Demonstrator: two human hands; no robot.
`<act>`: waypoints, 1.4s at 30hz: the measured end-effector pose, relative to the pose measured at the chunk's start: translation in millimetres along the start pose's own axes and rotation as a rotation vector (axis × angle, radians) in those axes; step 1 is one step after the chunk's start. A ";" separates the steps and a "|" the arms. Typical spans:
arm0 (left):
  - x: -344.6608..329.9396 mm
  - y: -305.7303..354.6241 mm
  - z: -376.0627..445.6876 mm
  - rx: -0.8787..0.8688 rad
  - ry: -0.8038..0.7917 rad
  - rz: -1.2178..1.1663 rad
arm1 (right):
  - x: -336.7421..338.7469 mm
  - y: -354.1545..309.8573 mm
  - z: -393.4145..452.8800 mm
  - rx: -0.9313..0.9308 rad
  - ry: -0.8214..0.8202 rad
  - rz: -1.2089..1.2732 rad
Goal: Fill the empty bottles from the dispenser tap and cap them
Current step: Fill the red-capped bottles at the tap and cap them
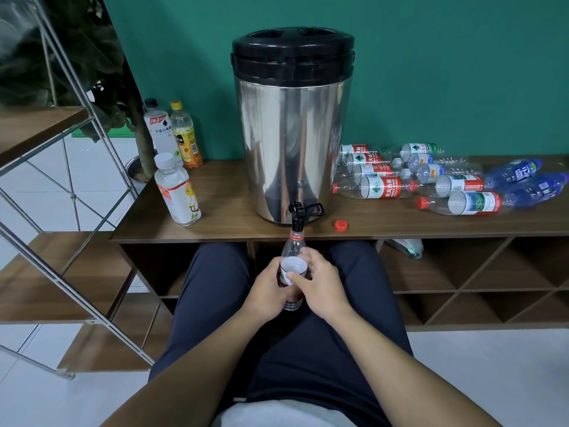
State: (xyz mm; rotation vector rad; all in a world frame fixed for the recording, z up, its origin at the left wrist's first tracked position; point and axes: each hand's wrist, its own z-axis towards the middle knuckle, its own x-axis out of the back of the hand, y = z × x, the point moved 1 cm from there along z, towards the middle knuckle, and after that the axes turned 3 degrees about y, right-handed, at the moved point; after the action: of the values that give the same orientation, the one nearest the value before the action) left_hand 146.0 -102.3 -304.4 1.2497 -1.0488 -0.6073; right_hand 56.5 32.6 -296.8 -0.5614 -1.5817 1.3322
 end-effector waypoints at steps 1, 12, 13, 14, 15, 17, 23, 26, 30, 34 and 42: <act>-0.2 -0.3 0.2 0.001 -0.002 -0.004 | 0.2 -0.8 -0.4 0.003 -0.001 -0.006; -0.6 -2.2 0.2 -0.009 -0.003 -0.001 | 3.3 -3.2 -1.4 0.001 -0.004 -0.031; -0.7 -2.1 0.1 -0.010 -0.003 0.000 | 3.5 -2.9 -0.9 -0.006 -0.006 -0.034; -0.7 -1.9 0.0 -0.010 -0.002 0.001 | 3.7 -2.8 -0.5 -0.009 -0.010 -0.039; -0.7 -2.0 0.1 -0.010 -0.001 0.004 | 3.9 -3.0 -0.6 -0.007 -0.013 -0.040; -0.4 -1.7 0.1 -0.014 -0.001 0.002 | 4.0 -2.9 -0.7 -0.004 -0.013 -0.041; -0.5 -1.9 0.0 -0.016 -0.003 -0.017 | 3.0 -4.6 -1.3 -0.020 -0.029 -0.035; -0.8 -2.0 0.3 -0.018 -0.006 -0.024 | 3.1 -5.5 -1.8 -0.021 -0.029 -0.032; -0.6 -1.9 0.1 -0.029 -0.005 -0.028 | 2.4 -2.6 -1.2 -0.011 -0.019 -0.021; -0.4 -2.0 -0.2 -0.023 -0.009 -0.030 | 2.5 -2.4 -1.6 -0.005 -0.014 -0.003; -0.1 -1.0 -0.4 -0.025 -0.006 -0.025 | 1.6 -1.2 -1.1 0.005 -0.006 -0.001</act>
State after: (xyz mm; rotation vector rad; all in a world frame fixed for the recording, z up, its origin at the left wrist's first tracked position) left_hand 146.5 -102.3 -305.3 1.2419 -1.0286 -0.6418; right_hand 57.0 34.1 -295.2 -0.5536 -1.5825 1.3377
